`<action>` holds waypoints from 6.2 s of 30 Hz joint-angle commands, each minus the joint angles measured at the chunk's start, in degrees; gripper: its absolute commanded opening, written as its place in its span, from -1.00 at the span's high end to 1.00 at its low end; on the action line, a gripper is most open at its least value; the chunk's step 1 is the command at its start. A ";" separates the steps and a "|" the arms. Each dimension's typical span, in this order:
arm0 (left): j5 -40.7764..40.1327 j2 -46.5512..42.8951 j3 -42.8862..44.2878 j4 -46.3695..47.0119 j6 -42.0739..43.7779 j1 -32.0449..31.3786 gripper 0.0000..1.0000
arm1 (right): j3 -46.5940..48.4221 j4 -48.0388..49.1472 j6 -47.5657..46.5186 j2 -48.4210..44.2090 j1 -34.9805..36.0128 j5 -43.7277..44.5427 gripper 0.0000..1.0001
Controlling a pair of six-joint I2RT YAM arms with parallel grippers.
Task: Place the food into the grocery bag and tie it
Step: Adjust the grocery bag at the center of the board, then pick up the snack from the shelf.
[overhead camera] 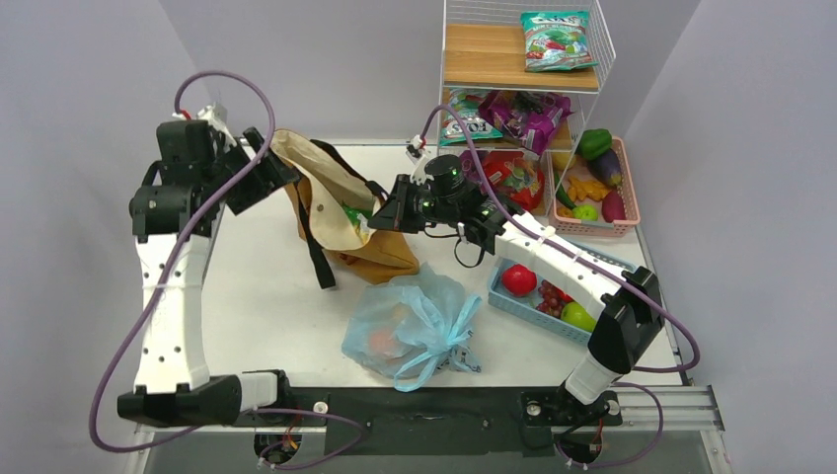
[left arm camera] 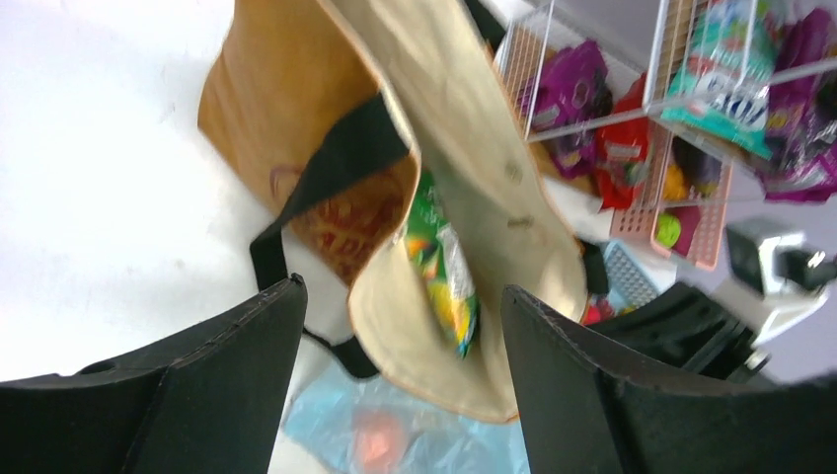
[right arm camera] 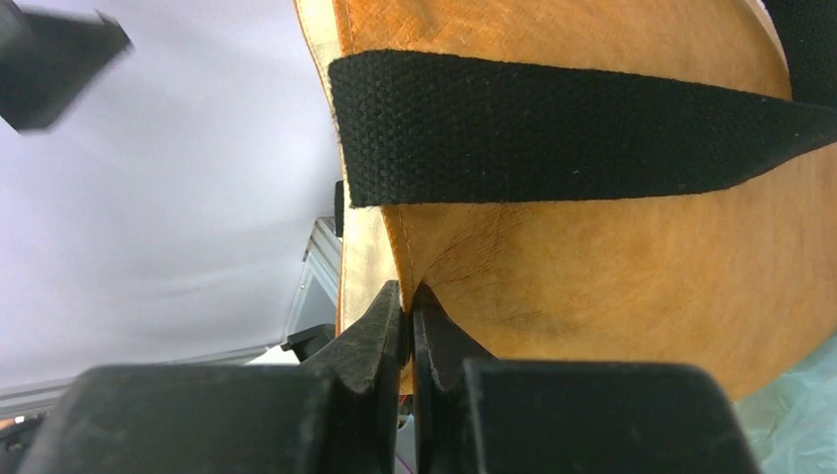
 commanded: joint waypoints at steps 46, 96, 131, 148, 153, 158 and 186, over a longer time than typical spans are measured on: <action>2.42 -19.54 -35.20 9.53 -4.36 -0.11 -0.32 | 4.29 5.41 2.12 0.22 0.16 -2.82 1.00; 5.41 -17.57 -30.95 6.50 -1.08 -0.40 1.00 | 0.19 -16.50 -26.91 -12.93 -6.50 34.26 -0.39; 7.21 -21.29 -34.01 9.86 -2.72 -0.44 1.00 | -10.00 19.16 7.26 -10.22 -25.88 23.34 -0.16; 7.15 -23.02 -34.60 10.25 -2.58 -0.39 1.00 | -5.73 20.62 8.61 -4.30 -27.02 25.19 0.06; 7.01 -22.43 -34.25 9.33 -2.74 -0.38 1.00 | -5.11 20.92 8.84 -2.96 -27.06 25.54 0.08; 7.70 -22.20 -34.16 9.20 -2.78 -0.43 1.00 | -4.28 21.77 8.69 -1.82 -27.40 25.83 0.13; 7.44 -22.53 -35.60 9.03 -3.27 -0.43 1.00 | -3.65 24.58 9.01 2.37 -27.74 19.19 1.00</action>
